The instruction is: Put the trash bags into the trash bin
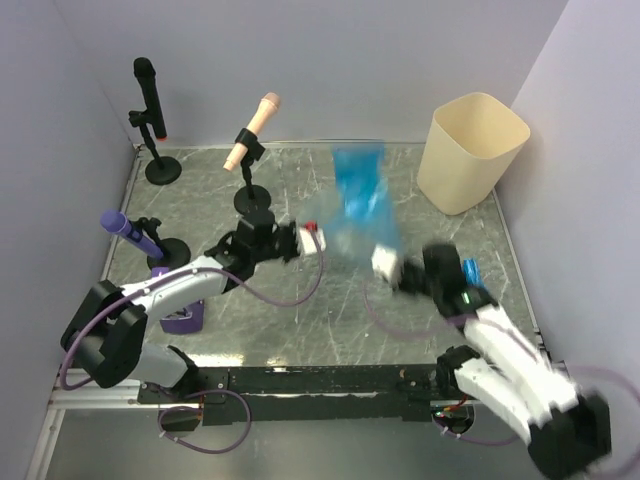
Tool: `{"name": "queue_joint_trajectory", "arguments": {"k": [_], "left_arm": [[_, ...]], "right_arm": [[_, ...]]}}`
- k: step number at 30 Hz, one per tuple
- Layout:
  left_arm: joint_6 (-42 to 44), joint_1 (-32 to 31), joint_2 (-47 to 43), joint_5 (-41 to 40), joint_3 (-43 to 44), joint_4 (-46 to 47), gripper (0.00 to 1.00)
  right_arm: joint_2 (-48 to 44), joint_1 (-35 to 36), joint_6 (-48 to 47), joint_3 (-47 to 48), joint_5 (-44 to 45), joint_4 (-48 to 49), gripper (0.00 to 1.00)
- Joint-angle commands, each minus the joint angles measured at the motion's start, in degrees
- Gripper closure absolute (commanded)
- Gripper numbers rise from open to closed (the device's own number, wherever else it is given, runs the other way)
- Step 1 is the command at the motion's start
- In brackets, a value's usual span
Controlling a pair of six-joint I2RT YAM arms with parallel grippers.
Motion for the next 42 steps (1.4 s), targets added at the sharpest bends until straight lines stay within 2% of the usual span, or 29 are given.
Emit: {"name": "queue_joint_trajectory", "arguments": {"k": [1, 4, 7, 9, 13, 16, 17, 19, 20, 21, 22, 24, 25, 26, 27, 28, 29, 30, 33, 35, 36, 37, 38, 39, 40, 41, 42], "left_arm": [[-4.1, 0.9, -9.6, 9.1, 1.0, -10.5, 0.99], [-17.0, 0.9, -7.1, 7.7, 5.4, -12.0, 0.99], [-30.8, 1.1, -4.1, 0.8, 12.2, -17.5, 0.99], [-39.0, 2.2, -2.4, -3.6, 15.6, -21.3, 0.99], [-48.9, 7.2, 3.4, -11.2, 23.8, -23.9, 0.99], [-49.2, 10.6, 14.9, -15.4, 41.8, -32.1, 0.99], [-49.3, 11.7, 20.2, -16.2, 51.7, -38.5, 0.99], [-50.7, 14.4, 31.7, -16.1, 73.5, -47.3, 0.99], [-51.5, 15.4, 35.9, -16.1, 84.8, -49.1, 0.99], [-51.4, 16.1, 37.5, -16.2, 91.6, -47.3, 0.99], [-49.7, 16.1, 36.9, -16.6, 94.6, -42.9, 0.99], [-47.8, 16.1, 29.5, -16.4, 85.5, -25.2, 0.99], [-46.6, 16.0, 23.4, -16.2, 76.0, -10.8, 0.99], [-43.0, 14.8, 18.4, -15.4, 67.9, 4.9, 0.99], [-32.7, 11.5, 14.9, -17.2, 62.1, 16.3, 0.99], [-21.8, 7.2, 13.9, -18.8, 60.0, 25.5, 0.99], [-10.8, 4.1, 14.3, -17.2, 59.3, 31.4, 0.99], [-3.8, 2.5, 15.2, -16.0, 58.4, 37.8, 0.99], [0.1, 1.5, 18.4, -18.6, 54.6, 50.5, 0.99], [2.2, 1.3, 17.1, -20.0, 42.9, 50.5, 0.99], [2.9, 1.3, 14.7, -17.2, 34.0, 47.8, 0.99], [5.7, 1.6, 10.1, -8.8, 22.3, 40.7, 0.99], [18.6, 2.4, 2.1, 2.3, 11.7, 24.6, 0.99], [32.3, 3.4, -3.4, 12.9, 4.7, 5.0, 0.99], [41.4, 3.4, -8.7, 16.3, -1.6, -6.6, 0.99], [35.1, 3.3, -12.6, 17.2, -5.6, -8.1, 0.99], [21.1, 3.3, -15.7, 15.6, -8.5, -3.9, 0.99]], "right_arm": [[-23.9, 1.1, -4.7, -2.9, -13.9, -16.5, 1.00], [-19.1, 1.3, 3.6, 1.1, -11.2, -17.6, 1.00], [-11.7, 1.2, 14.8, 7.2, -7.1, -17.2, 1.00], [-7.5, 0.8, 23.2, 10.8, -1.1, -15.1, 1.00], [3.1, -2.5, 32.4, 18.8, 5.0, -9.1, 1.00], [17.1, -6.2, 35.0, 34.6, 11.1, -8.0, 1.00], [24.6, -7.7, 36.3, 43.0, 12.0, -9.5, 1.00], [33.8, -9.2, 37.2, 60.5, 13.4, -12.0, 1.00], [37.4, -9.3, 36.4, 68.1, 13.4, -11.8, 1.00], [39.5, -9.1, 35.0, 75.7, 12.9, -10.6, 1.00], [41.0, -8.1, 33.5, 82.8, 12.4, -8.2, 1.00], [39.9, -5.6, 28.9, 84.9, 10.5, 1.9, 1.00], [36.9, -4.3, 26.2, 82.1, 8.4, 8.8, 1.00], [33.2, -3.0, 23.0, 75.3, 5.6, 20.4, 1.00], [29.2, -1.1, 19.1, 67.4, 2.9, 31.4, 1.00], [26.7, 1.0, 13.0, 62.8, 1.6, 41.2, 1.00], [26.0, 3.3, 7.7, 60.8, 1.6, 45.6, 1.00], [25.9, 4.5, 5.8, 60.2, 2.6, 46.8, 1.00], [26.4, 4.6, 5.0, 55.5, 8.9, 47.2, 1.00], [24.7, 4.0, 1.8, 43.9, 14.5, 45.4, 1.00], [23.2, 3.7, -1.0, 37.4, 13.7, 37.9, 1.00], [21.1, 3.9, -4.5, 30.7, 12.1, 24.3, 1.00], [17.7, 4.3, -7.9, 23.1, 6.1, 9.5, 1.00], [13.2, 4.3, -13.1, 18.0, -3.1, -5.2, 1.00], [5.6, 4.0, -16.8, 11.3, -9.4, -12.4, 1.00], [-3.9, 4.2, -17.2, 4.9, -10.6, -12.9, 1.00], [-12.4, 4.5, -16.2, -1.5, -11.1, -10.0, 1.00]]}}
